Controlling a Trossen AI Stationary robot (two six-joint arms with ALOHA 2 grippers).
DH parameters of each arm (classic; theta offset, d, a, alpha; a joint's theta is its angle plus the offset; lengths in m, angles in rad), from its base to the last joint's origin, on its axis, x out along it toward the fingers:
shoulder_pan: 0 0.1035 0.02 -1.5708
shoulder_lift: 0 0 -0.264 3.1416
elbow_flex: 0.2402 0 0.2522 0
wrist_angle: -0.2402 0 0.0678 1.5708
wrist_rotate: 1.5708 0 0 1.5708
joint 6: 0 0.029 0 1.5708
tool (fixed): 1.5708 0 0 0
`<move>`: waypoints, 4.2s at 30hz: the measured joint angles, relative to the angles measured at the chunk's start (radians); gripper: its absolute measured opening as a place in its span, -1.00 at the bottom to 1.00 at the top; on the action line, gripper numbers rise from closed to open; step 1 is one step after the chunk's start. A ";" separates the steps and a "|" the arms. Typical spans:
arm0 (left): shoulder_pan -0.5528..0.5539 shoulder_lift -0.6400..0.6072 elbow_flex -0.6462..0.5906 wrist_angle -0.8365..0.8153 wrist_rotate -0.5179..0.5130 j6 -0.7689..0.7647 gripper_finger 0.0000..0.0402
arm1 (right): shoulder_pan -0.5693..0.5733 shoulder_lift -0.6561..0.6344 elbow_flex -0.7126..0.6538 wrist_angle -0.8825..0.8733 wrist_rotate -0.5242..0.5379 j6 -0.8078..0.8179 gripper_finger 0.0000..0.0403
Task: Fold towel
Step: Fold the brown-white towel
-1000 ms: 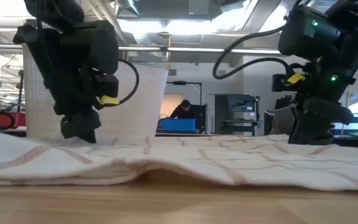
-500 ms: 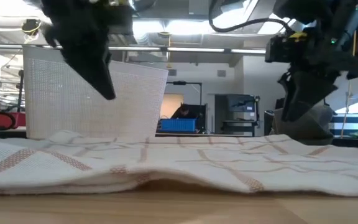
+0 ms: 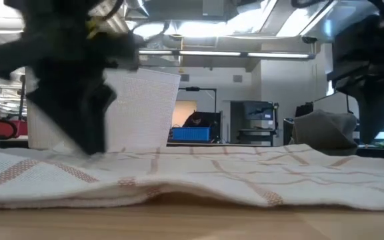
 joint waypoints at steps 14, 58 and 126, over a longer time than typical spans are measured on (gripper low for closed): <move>0.012 0.021 0.071 -0.101 -0.081 -0.011 -0.08 | 0.003 0.008 -0.059 -0.263 -0.122 0.087 -0.16; -0.278 0.080 0.151 -0.288 0.019 -0.376 -0.08 | 0.346 0.099 -0.042 0.174 0.038 0.303 -0.16; 0.203 -0.045 -0.061 -0.150 0.152 0.162 0.18 | -0.115 -0.077 -0.064 -0.094 -0.151 -0.115 0.32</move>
